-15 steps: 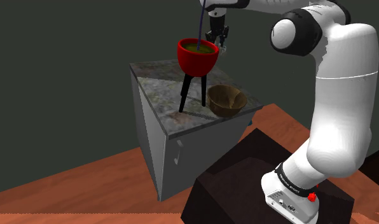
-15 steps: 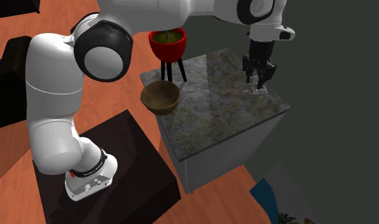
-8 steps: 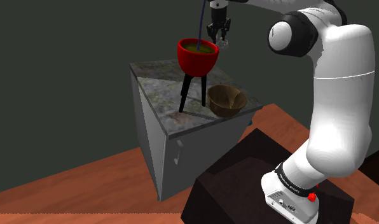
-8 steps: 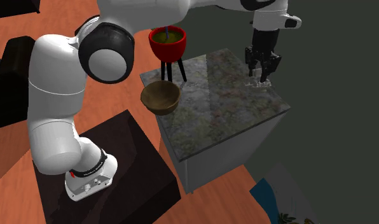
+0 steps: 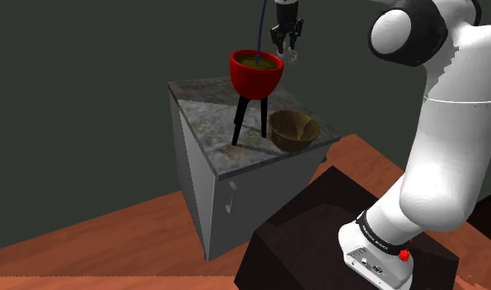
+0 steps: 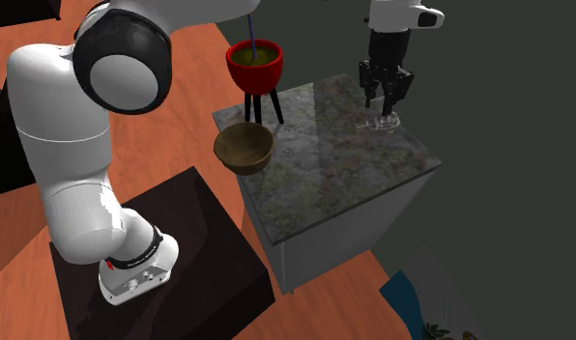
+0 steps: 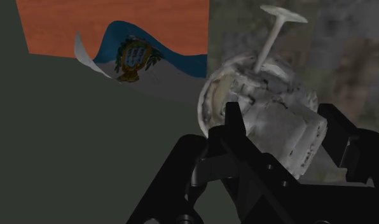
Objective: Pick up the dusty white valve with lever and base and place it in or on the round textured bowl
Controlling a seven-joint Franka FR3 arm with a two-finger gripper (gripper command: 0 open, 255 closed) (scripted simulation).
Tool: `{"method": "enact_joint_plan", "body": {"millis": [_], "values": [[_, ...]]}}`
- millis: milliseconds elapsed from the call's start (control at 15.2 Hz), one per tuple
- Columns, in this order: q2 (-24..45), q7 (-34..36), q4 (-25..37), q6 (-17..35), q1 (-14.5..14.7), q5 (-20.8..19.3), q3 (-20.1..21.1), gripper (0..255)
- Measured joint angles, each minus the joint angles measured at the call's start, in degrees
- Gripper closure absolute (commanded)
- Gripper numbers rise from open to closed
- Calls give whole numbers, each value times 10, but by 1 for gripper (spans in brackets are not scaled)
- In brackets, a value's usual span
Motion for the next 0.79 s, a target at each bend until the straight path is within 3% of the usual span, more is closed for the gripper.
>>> {"method": "enact_joint_plan", "body": {"millis": [396, 792], "values": [[-156, 66, -211, 43, 55, -40, 10, 255], [-276, 136, -351, 49, 92, -65, 37, 255]]}}
